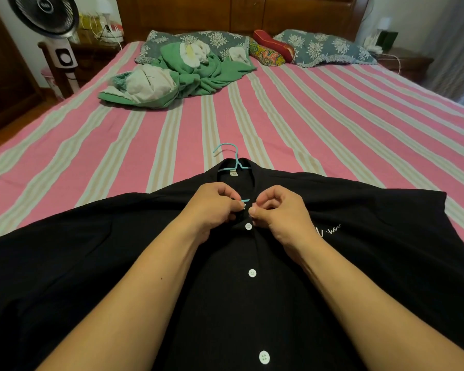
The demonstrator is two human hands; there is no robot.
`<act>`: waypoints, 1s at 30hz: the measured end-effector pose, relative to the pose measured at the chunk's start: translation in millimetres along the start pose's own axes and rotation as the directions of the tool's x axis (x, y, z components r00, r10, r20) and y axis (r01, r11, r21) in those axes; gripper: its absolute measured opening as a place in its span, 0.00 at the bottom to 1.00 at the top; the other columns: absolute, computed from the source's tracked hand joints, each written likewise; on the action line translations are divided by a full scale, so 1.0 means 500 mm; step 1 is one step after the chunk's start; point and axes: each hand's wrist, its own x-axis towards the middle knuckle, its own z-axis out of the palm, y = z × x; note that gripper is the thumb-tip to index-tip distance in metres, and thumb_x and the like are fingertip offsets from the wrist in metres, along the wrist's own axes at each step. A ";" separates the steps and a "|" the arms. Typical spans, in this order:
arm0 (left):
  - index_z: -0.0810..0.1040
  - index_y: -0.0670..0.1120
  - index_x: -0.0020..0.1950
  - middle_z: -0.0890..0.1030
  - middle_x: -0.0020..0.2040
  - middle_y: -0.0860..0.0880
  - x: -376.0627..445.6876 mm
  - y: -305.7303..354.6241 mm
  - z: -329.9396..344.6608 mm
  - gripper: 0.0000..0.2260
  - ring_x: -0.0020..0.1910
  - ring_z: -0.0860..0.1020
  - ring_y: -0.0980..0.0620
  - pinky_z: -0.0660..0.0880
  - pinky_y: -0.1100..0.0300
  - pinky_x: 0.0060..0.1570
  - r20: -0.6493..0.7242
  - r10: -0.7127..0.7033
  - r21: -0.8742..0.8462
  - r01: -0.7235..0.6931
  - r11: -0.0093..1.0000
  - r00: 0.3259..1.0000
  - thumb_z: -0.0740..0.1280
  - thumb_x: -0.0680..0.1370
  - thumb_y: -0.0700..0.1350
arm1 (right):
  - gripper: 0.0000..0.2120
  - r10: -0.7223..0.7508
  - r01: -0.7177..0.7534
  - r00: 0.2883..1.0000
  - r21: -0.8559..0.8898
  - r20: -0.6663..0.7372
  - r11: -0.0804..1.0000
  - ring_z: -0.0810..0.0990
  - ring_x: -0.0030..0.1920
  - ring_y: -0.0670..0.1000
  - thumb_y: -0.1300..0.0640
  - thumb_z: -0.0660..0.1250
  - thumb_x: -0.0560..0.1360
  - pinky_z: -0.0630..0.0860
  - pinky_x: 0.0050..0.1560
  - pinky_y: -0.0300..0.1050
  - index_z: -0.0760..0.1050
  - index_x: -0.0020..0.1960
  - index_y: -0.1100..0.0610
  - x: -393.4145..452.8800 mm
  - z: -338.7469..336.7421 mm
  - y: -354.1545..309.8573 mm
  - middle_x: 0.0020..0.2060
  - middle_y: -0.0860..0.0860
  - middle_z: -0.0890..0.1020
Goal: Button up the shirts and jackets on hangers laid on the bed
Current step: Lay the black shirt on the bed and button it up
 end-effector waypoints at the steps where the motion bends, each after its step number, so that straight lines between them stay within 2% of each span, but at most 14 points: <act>1: 0.81 0.45 0.41 0.82 0.34 0.49 0.000 -0.001 -0.002 0.06 0.32 0.79 0.53 0.76 0.61 0.36 0.012 0.007 0.003 -0.007 1.000 1.000 0.74 0.74 0.35 | 0.08 -0.011 0.011 1.000 0.000 0.017 1.000 0.84 0.35 0.50 0.72 0.71 0.74 0.81 0.40 0.41 0.76 0.45 0.61 0.001 -0.003 -0.001 0.31 0.51 0.80; 4: 0.81 0.45 0.42 0.81 0.32 0.51 0.000 -0.004 -0.012 0.07 0.33 0.78 0.53 0.74 0.63 0.34 0.076 0.021 0.020 -0.022 1.000 0.997 0.72 0.75 0.34 | 0.06 -0.025 0.024 0.996 0.010 0.084 1.000 0.87 0.41 0.53 0.71 0.69 0.76 0.82 0.42 0.42 0.76 0.48 0.62 -0.001 -0.010 -0.005 0.40 0.58 0.82; 6: 0.81 0.43 0.43 0.81 0.32 0.49 -0.002 -0.002 -0.019 0.07 0.31 0.77 0.53 0.73 0.63 0.32 0.118 0.015 -0.005 -0.014 1.000 0.993 0.71 0.75 0.32 | 0.07 -0.074 0.081 0.991 -0.060 0.114 0.995 0.87 0.41 0.53 0.71 0.70 0.75 0.83 0.43 0.44 0.77 0.47 0.61 -0.001 -0.009 -0.004 0.43 0.59 0.83; 8: 0.80 0.41 0.43 0.81 0.33 0.47 -0.004 0.000 -0.024 0.07 0.30 0.77 0.53 0.72 0.64 0.31 0.154 0.012 -0.039 -0.006 0.999 0.988 0.70 0.76 0.30 | 0.08 -0.146 0.164 0.984 -0.193 0.104 0.967 0.85 0.39 0.50 0.69 0.73 0.72 0.83 0.45 0.46 0.79 0.45 0.57 0.002 -0.007 -0.001 0.41 0.54 0.84; 10: 0.81 0.40 0.44 0.81 0.33 0.46 -0.006 0.003 -0.028 0.06 0.30 0.78 0.54 0.72 0.65 0.31 0.179 0.011 -0.028 -0.006 1.000 0.984 0.70 0.76 0.30 | 0.09 -0.215 0.231 0.973 -0.352 0.086 0.907 0.83 0.40 0.43 0.63 0.76 0.71 0.80 0.46 0.39 0.80 0.43 0.50 0.003 -0.006 0.001 0.40 0.47 0.84; 13: 0.82 0.39 0.43 0.82 0.34 0.46 -0.002 0.008 -0.031 0.05 0.29 0.79 0.54 0.74 0.64 0.32 0.189 0.022 0.031 -0.028 0.999 0.982 0.69 0.76 0.31 | 0.08 -0.282 0.296 0.954 -0.458 0.102 0.838 0.81 0.42 0.41 0.61 0.74 0.72 0.74 0.44 0.32 0.80 0.43 0.49 -0.002 0.000 0.002 0.39 0.43 0.83; 15: 0.82 0.35 0.46 0.82 0.37 0.45 -0.001 0.013 -0.030 0.04 0.31 0.79 0.53 0.75 0.63 0.36 0.200 0.009 0.022 -0.014 1.000 0.980 0.69 0.77 0.35 | 0.07 -0.310 0.324 0.944 -0.500 0.115 0.803 0.80 0.42 0.41 0.60 0.73 0.73 0.73 0.43 0.32 0.79 0.44 0.49 -0.006 0.006 0.004 0.39 0.43 0.82; 16: 0.82 0.34 0.47 0.82 0.38 0.44 -0.001 0.013 -0.029 0.07 0.32 0.79 0.52 0.75 0.61 0.39 0.215 0.009 0.004 -0.011 1.000 0.977 0.70 0.77 0.39 | 0.07 -0.321 0.330 0.940 -0.526 0.111 0.784 0.79 0.42 0.42 0.59 0.73 0.72 0.72 0.42 0.33 0.77 0.43 0.50 -0.006 0.010 0.005 0.39 0.44 0.81; 17: 0.82 0.34 0.46 0.82 0.37 0.43 -0.001 0.012 -0.028 0.10 0.34 0.78 0.50 0.75 0.60 0.41 0.232 0.015 -0.013 -0.012 1.000 0.973 0.72 0.77 0.41 | 0.07 -0.332 0.327 0.938 -0.558 0.097 0.762 0.78 0.41 0.43 0.58 0.74 0.72 0.72 0.42 0.35 0.76 0.41 0.50 -0.005 0.012 0.006 0.38 0.44 0.80; 19: 0.82 0.38 0.42 0.82 0.36 0.42 -0.003 0.010 -0.028 0.08 0.36 0.76 0.48 0.75 0.58 0.42 0.250 0.048 -0.013 -0.046 0.999 0.967 0.75 0.75 0.42 | 0.09 -0.336 0.303 0.940 -0.610 0.063 0.732 0.77 0.39 0.44 0.57 0.73 0.71 0.72 0.41 0.39 0.74 0.39 0.50 -0.002 0.015 0.007 0.38 0.45 0.79; 22: 0.83 0.40 0.41 0.83 0.37 0.41 -0.001 0.006 -0.031 0.04 0.35 0.77 0.49 0.76 0.59 0.40 0.237 0.053 0.006 -0.056 0.998 0.970 0.75 0.75 0.38 | 0.08 -0.304 0.278 0.950 -0.618 0.066 0.735 0.78 0.41 0.43 0.57 0.74 0.72 0.75 0.42 0.38 0.76 0.41 0.49 -0.001 0.013 0.004 0.39 0.44 0.80; 26: 0.82 0.40 0.42 0.83 0.37 0.41 0.003 0.004 -0.036 0.02 0.34 0.80 0.49 0.78 0.56 0.43 0.155 0.055 0.107 -0.072 0.992 0.986 0.71 0.74 0.34 | 0.08 -0.263 0.258 0.962 -0.547 0.071 0.796 0.79 0.42 0.39 0.61 0.73 0.73 0.71 0.42 0.28 0.78 0.44 0.49 -0.002 0.010 -0.002 0.40 0.43 0.82; 28: 0.81 0.40 0.43 0.83 0.35 0.42 0.000 0.007 -0.033 0.02 0.34 0.80 0.49 0.78 0.55 0.43 0.146 0.086 0.169 -0.111 0.979 0.985 0.70 0.73 0.34 | 0.07 -0.273 0.262 0.960 -0.552 0.064 0.792 0.79 0.42 0.40 0.60 0.73 0.73 0.72 0.42 0.28 0.78 0.43 0.49 -0.001 0.009 -0.002 0.40 0.43 0.82; 30: 0.79 0.41 0.45 0.82 0.33 0.44 -0.001 0.008 -0.030 0.05 0.33 0.80 0.49 0.78 0.54 0.42 0.131 0.124 0.199 -0.149 0.969 0.984 0.69 0.72 0.33 | 0.05 -0.306 0.309 0.946 -0.586 0.107 0.749 0.79 0.43 0.41 0.58 0.73 0.74 0.75 0.44 0.33 0.78 0.45 0.49 -0.002 0.008 -0.001 0.40 0.43 0.82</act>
